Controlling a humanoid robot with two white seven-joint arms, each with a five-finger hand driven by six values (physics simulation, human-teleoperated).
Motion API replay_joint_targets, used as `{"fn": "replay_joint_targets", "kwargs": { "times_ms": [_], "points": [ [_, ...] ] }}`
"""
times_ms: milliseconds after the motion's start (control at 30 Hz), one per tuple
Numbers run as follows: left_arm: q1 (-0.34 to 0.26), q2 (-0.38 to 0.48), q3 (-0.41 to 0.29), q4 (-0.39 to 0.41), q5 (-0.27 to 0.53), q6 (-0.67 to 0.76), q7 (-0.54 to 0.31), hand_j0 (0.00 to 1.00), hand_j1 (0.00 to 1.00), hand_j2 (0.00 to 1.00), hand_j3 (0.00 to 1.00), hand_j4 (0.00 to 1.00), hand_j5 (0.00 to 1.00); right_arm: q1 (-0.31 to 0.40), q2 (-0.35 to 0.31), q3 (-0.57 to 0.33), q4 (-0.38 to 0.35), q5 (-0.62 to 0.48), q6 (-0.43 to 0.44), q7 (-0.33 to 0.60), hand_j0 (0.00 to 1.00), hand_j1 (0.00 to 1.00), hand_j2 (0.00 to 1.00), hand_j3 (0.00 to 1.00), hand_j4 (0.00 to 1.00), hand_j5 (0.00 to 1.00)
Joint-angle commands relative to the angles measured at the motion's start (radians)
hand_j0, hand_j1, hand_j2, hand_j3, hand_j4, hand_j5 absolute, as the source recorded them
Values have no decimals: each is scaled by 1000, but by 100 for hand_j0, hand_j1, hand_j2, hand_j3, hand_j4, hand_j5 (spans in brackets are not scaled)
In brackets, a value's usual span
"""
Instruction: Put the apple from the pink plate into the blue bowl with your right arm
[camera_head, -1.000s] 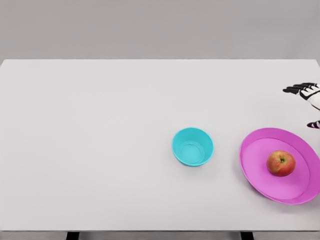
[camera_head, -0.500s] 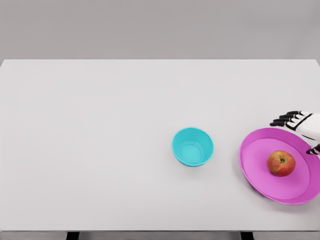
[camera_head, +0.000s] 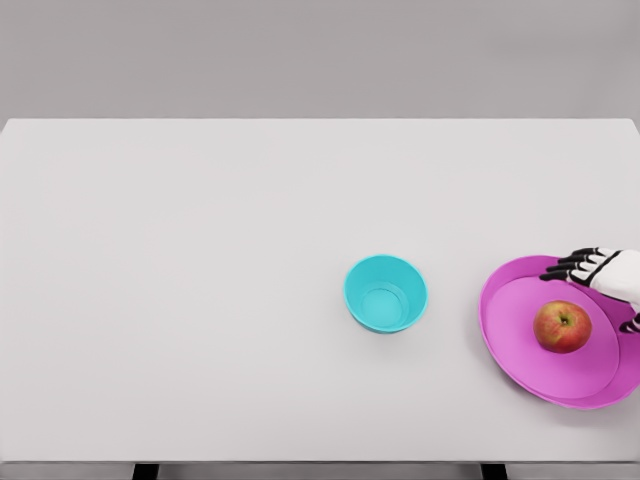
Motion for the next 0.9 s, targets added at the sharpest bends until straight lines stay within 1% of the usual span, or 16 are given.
{"fn": "replay_joint_targets", "kwargs": {
  "times_ms": [0,167,200,300,400,500,767,867],
  "points": [
    [0,0,0,0,-1,0,0,100,100,100,100,100,100,0,-3,-6,-16,-8,1,9,100,100,100,100,100,100],
    [0,0,0,0,1,0,0,100,100,100,100,100,100,6,0,2,-53,-6,1,26,100,100,100,100,100,100],
    [0,0,0,0,1,0,0,100,100,100,100,100,100,17,0,2,-53,-6,1,41,100,100,100,100,100,100],
    [0,0,0,0,1,0,0,100,100,100,100,100,100,38,-1,2,-74,-6,1,46,100,100,100,100,100,100],
    [0,0,0,0,-1,0,0,100,100,100,100,100,100,41,2,2,-74,-6,1,46,100,100,100,100,100,100],
    [0,0,0,0,-1,0,0,100,100,100,100,100,100,44,11,2,-73,-6,1,71,100,100,100,100,100,100],
    [0,0,0,0,1,0,0,100,100,100,100,100,100,43,17,-1,-76,-8,1,71,100,100,100,100,100,100],
    [0,0,0,0,1,0,0,100,100,100,100,100,100,41,31,-1,-74,-8,1,71,100,100,100,100,100,100]
  ]
}}
